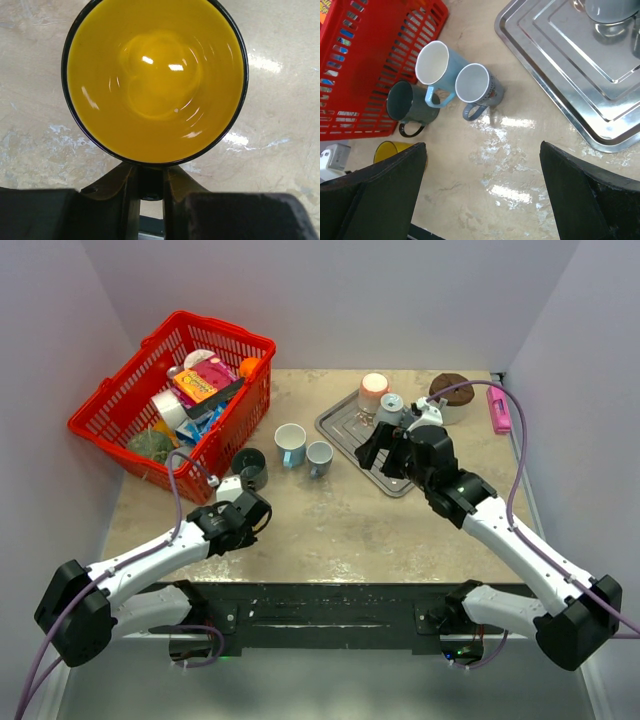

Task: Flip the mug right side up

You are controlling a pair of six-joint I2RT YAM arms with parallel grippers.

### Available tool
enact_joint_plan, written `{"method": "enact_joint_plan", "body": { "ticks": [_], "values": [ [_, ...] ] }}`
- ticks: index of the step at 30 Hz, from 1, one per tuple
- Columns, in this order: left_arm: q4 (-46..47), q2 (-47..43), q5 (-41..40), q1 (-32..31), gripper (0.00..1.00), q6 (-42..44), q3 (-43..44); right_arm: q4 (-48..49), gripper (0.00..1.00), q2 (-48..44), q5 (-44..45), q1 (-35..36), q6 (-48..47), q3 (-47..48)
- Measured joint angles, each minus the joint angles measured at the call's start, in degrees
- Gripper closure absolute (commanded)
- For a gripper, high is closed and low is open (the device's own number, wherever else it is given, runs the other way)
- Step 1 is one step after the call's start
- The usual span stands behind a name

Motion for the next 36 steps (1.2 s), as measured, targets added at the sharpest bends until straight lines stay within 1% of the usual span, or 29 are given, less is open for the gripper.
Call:
{"method": "enact_joint_plan", "body": {
  "ticks": [1,3,4,6,7,10,14,17,20,22,25,31,36],
  "values": [
    [0.0,0.0,-0.4,0.0,0.51,-0.3,-0.1,0.0,0.01,0.2,0.3,0.0,0.0,0.0],
    [0.0,0.0,-1.3,0.0,0.37,-0.5,-0.2,-0.3,0.01,0.6,1.3,-0.3,0.0,0.0],
    [0.1,-0.1,-1.7,0.0,0.27,-0.7,-0.2,-0.6,0.01,0.9,1.6,-0.5,-0.1,0.0],
    [0.2,-0.1,-2.4,0.0,0.16,-0.7,-0.1,-1.1,0.01,1.2,2.3,-1.2,-0.5,0.0],
    [0.0,-0.1,-2.5,0.0,0.09,-0.4,0.0,-1.4,0.01,1.4,2.6,-1.8,-0.9,0.0],
    [-0.7,-0.1,-2.5,0.0,0.01,0.6,1.5,-3.4,0.01,2.5,2.9,-3.9,-2.8,0.3],
    [-1.6,-0.4,-2.9,0.0,0.01,3.4,6.8,-6.8,0.01,4.4,4.1,-6.7,-7.0,2.0],
    [-0.5,-3.2,-3.7,0.0,0.01,6.4,9.6,-8.4,0.01,4.6,4.8,-8.7,-10.7,2.9],
    [3.5,-9.7,-4.2,0.0,0.01,11.4,9.6,-9.5,0.01,4.8,5.7,-10.6,-15.3,3.1],
    [7.9,-14.3,-4.0,0.0,0.01,15.3,9.6,-9.8,0.01,5.5,6.2,-11.2,-18.4,3.1],
    [13.7,-17.9,-3.3,0.0,0.01,20.0,9.9,-10.3,0.01,8.2,6.9,-11.7,-22.8,3.3],
    [18.7,-14.9,1.5,0.0,0.01,26.1,12.7,-12.3,0.01,16.5,6.3,-13.0,-32.4,4.7],
    [19.4,-12.8,7.1,0.0,0.01,31.0,12.9,-11.7,0.01,19.7,2.4,-17.7,-42.3,4.8]
  ]
}}
